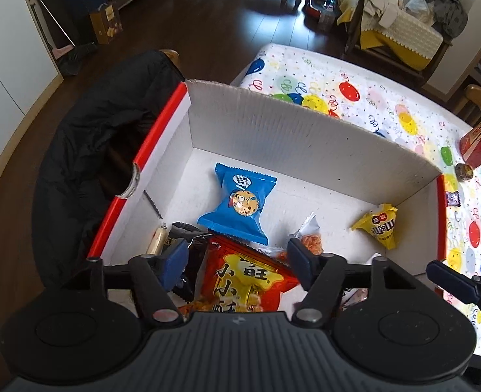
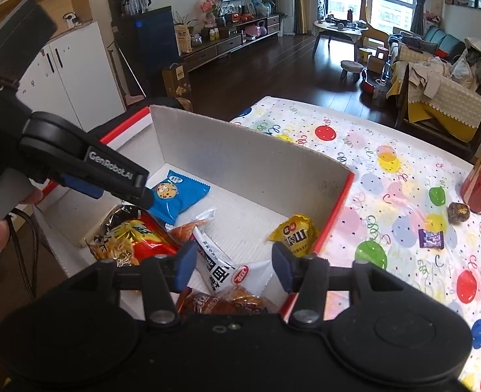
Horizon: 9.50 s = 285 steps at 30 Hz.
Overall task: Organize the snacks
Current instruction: 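Withdraw both tools from the box back over the table, then close the left gripper on the purple candy while the right grips the yellow-wrapped snack, then lift and carry the purple candy and yellow-wrapped snack into the red box, then open both grippers to drop the candy and snack into the box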
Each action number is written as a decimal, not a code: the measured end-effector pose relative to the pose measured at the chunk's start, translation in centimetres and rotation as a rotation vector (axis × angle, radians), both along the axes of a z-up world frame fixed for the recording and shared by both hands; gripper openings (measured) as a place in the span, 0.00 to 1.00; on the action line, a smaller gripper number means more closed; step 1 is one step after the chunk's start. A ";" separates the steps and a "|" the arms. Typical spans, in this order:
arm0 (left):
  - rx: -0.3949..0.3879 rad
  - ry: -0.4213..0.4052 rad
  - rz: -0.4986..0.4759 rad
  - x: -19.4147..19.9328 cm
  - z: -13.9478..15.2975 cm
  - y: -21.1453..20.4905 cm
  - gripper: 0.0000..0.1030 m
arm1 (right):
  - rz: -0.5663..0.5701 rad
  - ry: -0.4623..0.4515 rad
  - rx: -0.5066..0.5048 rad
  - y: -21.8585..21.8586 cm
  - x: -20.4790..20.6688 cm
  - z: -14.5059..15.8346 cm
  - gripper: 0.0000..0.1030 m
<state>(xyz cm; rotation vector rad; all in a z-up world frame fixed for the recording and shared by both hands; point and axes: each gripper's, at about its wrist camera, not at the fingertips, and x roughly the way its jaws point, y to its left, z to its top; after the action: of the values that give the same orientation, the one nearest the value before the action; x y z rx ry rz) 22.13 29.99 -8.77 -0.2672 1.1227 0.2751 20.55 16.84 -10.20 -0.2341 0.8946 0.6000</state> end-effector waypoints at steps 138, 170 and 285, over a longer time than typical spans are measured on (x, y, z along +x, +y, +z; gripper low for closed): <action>-0.059 0.035 -0.142 15.2 -7.8 -29.0 0.24 | -0.505 0.060 0.074 -37.1 7.7 -4.3 0.42; -0.121 -0.072 -0.161 -0.8 2.7 -24.4 0.24 | -0.376 -0.012 0.123 -30.6 -4.2 5.5 0.42; 0.017 -0.166 -0.069 -7.1 6.0 -5.2 0.56 | -0.098 -0.072 0.147 -8.7 -6.3 8.1 0.85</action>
<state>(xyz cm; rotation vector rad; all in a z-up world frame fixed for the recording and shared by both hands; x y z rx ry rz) 15.00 24.76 -2.78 -0.2310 0.9636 0.1972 14.22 8.12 -2.12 -0.0782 0.7845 0.5598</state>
